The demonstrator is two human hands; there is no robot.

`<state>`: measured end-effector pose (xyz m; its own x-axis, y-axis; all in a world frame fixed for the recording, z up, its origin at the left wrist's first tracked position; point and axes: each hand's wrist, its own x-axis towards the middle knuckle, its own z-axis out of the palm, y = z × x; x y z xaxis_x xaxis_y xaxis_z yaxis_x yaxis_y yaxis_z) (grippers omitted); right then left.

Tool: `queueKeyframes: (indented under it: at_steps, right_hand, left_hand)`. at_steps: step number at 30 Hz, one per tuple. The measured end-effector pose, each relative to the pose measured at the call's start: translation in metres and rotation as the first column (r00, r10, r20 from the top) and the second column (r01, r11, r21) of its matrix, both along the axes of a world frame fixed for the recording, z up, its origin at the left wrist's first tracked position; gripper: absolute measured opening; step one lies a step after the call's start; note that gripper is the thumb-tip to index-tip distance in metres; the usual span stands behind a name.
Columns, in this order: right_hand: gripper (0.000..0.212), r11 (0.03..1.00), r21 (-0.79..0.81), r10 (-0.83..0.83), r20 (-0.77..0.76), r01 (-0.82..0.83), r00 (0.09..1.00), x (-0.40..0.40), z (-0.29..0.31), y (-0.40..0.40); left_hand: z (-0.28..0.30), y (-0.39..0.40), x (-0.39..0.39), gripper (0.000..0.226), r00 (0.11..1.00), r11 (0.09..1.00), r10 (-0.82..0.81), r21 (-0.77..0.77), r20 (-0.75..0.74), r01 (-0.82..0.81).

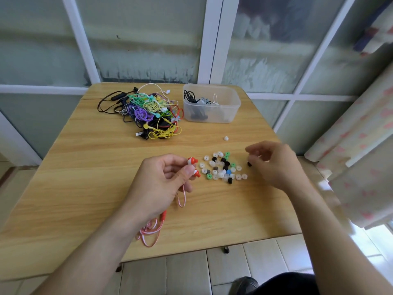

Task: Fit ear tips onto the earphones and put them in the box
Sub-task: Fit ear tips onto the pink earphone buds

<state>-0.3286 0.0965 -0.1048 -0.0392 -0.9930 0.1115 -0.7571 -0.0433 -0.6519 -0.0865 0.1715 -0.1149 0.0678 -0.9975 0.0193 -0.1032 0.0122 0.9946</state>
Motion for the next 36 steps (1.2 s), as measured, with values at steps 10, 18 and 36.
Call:
queueKeyframes:
  at_steps: [10,18,36]
  right_hand:
    - [0.009,0.988,0.12,0.112,-0.155,-0.094,0.982,-0.006,-0.007,-0.004]
    - [0.018,0.979,0.153,0.172,-0.266,-0.134,0.949,-0.005,-0.003,-0.002]
    - [0.01,0.97,-0.124,0.244,0.452,-0.211,0.858,0.035,0.012,0.028]
  left_hand:
    - [0.0,0.0,-0.001,0.008,0.999,0.998,-0.036,0.053,0.021,0.035]
    - [-0.001,0.0,-0.001,0.006,0.999,0.996,-0.025,0.09,0.02,0.023]
    - [0.002,0.002,-0.003,0.006,0.997,0.994,-0.078,0.078,-0.001,0.078]
